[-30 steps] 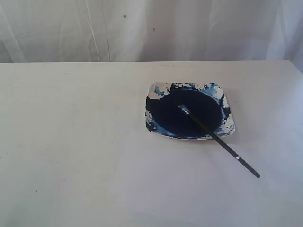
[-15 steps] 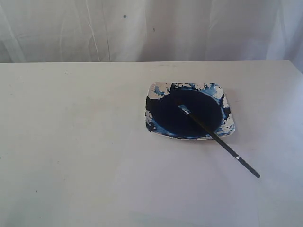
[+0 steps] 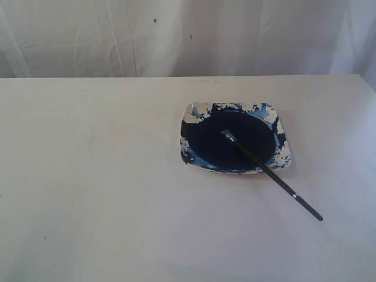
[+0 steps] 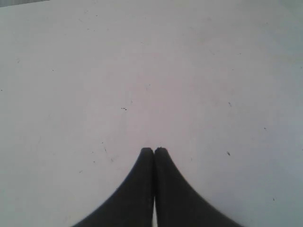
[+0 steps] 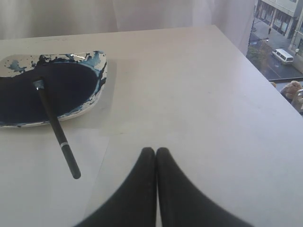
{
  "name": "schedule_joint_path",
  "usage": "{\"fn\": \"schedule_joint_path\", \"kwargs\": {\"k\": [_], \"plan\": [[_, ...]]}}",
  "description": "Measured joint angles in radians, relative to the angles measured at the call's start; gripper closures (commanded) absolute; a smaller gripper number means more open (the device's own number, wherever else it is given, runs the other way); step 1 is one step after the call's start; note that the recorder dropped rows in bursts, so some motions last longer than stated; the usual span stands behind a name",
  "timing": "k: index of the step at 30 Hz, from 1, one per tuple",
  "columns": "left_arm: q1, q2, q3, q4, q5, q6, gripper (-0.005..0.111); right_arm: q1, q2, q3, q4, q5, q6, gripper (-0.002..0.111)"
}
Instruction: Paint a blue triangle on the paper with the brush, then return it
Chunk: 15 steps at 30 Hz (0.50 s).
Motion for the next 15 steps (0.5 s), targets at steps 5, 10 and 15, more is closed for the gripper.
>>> {"fn": "schedule_joint_path", "kwargs": {"k": [5, 10, 15], "plan": [[0.000, 0.000, 0.000, -0.014, -0.041, 0.005, 0.107, 0.000, 0.000, 0.000, 0.000, 0.000, 0.000, 0.108], [0.000, 0.000, 0.000, -0.166, -0.144, 0.008, 0.107, 0.000, 0.000, 0.000, 0.000, 0.000, 0.000, 0.108], [0.000, 0.000, 0.000, -0.202, -0.229, 0.008, 0.107, 0.000, 0.000, 0.000, 0.000, 0.000, 0.000, 0.108]]}}
